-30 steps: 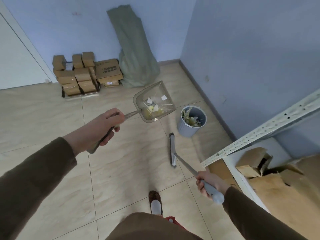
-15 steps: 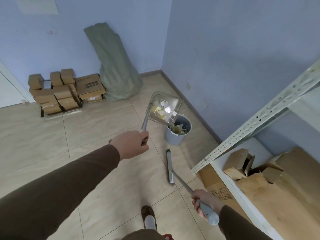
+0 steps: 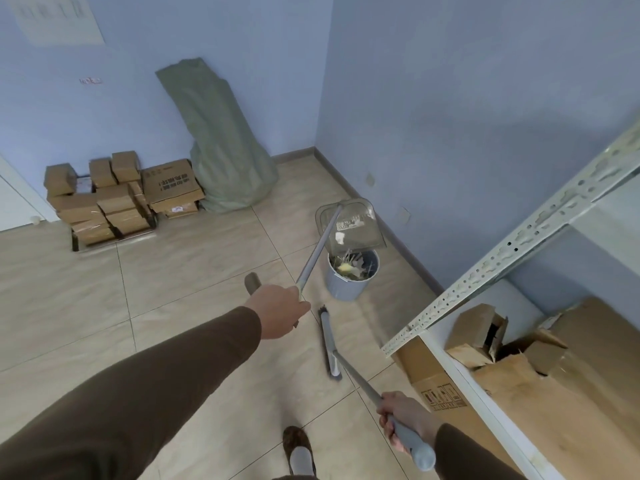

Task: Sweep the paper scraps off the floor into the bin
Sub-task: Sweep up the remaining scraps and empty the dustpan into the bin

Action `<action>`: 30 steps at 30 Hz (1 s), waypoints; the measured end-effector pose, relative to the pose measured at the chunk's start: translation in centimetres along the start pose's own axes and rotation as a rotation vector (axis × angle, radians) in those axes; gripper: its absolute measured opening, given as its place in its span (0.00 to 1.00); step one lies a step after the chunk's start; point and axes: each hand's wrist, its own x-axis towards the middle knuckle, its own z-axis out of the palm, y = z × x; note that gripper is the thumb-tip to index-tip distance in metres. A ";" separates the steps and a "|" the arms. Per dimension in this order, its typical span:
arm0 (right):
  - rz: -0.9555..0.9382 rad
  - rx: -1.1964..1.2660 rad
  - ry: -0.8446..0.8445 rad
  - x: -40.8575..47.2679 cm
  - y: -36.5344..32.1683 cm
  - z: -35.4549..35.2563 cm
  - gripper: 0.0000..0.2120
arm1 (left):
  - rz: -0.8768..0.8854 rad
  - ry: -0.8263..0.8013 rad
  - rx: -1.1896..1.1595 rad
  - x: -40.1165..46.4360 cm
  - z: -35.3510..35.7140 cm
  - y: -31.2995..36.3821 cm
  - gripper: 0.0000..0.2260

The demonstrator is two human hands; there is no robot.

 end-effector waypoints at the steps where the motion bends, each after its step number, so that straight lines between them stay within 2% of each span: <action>1: -0.004 -0.023 -0.003 -0.1 -0.1 0.0 0.17 | 0.005 0.003 0.009 0.0 -0.3 -0.4 0.15; 4: -0.003 -0.033 -0.018 0.1 -0.8 0.4 0.17 | 0.010 0.006 0.040 -0.2 -1.2 -1.8 0.15; 9: -0.008 -0.031 -0.060 -0.3 -3.1 1.1 0.04 | -0.011 0.021 0.070 -0.6 -2.1 -4.3 0.15; 14: 0.034 0.015 -0.102 -0.3 -6.5 0.9 0.02 | -0.069 0.040 0.101 -0.3 -3.9 -7.2 0.16; 16: 0.037 0.018 -0.131 0.1 -8.5 0.6 0.05 | -0.104 0.048 0.081 0.1 -4.9 -8.3 0.16; 21: 0.047 0.034 -0.230 1.3 -15.3 0.5 0.11 | -0.249 0.131 -0.090 1.9 -7.5 -11.4 0.11; 25: -0.027 0.218 -0.422 2.3 -21.5 1.2 0.04 | -0.382 0.207 -0.356 4.1 -9.5 -13.4 0.07; 28: -0.164 0.284 -0.551 2.0 -26.3 2.1 0.09 | -0.525 0.238 -0.607 5.8 -10.9 -16.2 0.06; 30: -0.232 0.300 -0.608 1.7 -29.6 3.1 0.02 | -0.623 0.192 -0.741 6.7 -11.1 -19.2 0.06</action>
